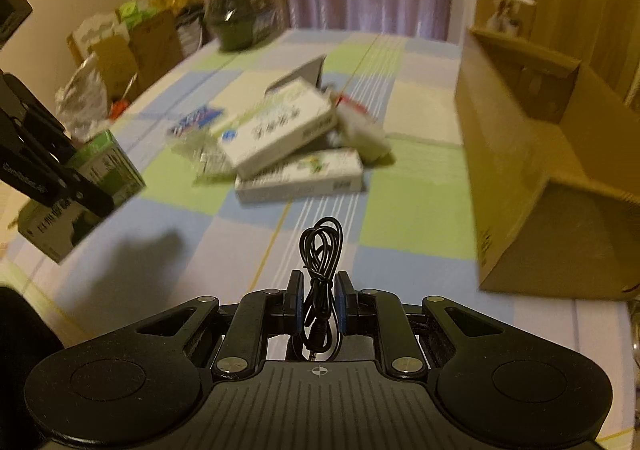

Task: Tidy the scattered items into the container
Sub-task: 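Carry the green box and black cable with both tools to the cardboard box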

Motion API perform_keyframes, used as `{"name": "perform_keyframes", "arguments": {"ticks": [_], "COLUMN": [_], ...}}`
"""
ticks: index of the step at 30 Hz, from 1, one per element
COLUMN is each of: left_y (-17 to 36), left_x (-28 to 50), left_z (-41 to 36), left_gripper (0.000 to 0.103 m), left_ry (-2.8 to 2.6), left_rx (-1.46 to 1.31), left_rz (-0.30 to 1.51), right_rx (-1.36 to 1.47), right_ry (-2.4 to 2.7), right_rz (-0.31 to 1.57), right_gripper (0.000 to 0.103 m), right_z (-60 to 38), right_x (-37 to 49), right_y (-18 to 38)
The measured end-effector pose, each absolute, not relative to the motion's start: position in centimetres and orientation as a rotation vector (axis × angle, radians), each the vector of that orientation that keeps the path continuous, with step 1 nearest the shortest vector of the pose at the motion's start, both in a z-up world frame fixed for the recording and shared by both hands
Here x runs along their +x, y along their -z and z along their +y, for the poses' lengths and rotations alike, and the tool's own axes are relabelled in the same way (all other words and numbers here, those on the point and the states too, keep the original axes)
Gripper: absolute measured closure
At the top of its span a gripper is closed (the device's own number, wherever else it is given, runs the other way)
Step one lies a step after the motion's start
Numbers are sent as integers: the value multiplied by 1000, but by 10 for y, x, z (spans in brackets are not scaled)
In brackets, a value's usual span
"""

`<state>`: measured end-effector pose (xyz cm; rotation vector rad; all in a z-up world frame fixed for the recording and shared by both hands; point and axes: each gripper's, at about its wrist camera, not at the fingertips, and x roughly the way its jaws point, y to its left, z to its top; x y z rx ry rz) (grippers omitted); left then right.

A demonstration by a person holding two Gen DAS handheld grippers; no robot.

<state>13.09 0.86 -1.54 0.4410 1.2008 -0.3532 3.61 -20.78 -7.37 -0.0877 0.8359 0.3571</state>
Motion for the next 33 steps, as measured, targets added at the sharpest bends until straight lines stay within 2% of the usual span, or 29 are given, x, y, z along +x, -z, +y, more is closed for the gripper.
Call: {"name": "perform_keyframes", "arguments": {"ticks": [11, 17, 25, 33], "left_y": [-45, -68, -56, -24], "left_x": [167, 191, 230, 246], "left_z": [-114, -194, -275, -309], "left_gripper": [78, 78, 78, 78], "left_ry": [522, 584, 604, 601], "left_rx": [386, 332, 187, 164], "left_rz": [1082, 1019, 1017, 1060], "right_rx": [-23, -25, -17, -3], "right_ry": [-215, -137, -92, -97], "right_rz": [660, 639, 659, 688], "right_gripper": [85, 85, 85, 85], "right_z": [-293, -351, -399, -416], "right_x": [73, 106, 127, 136], "right_y": [-17, -41, -39, -26]}}
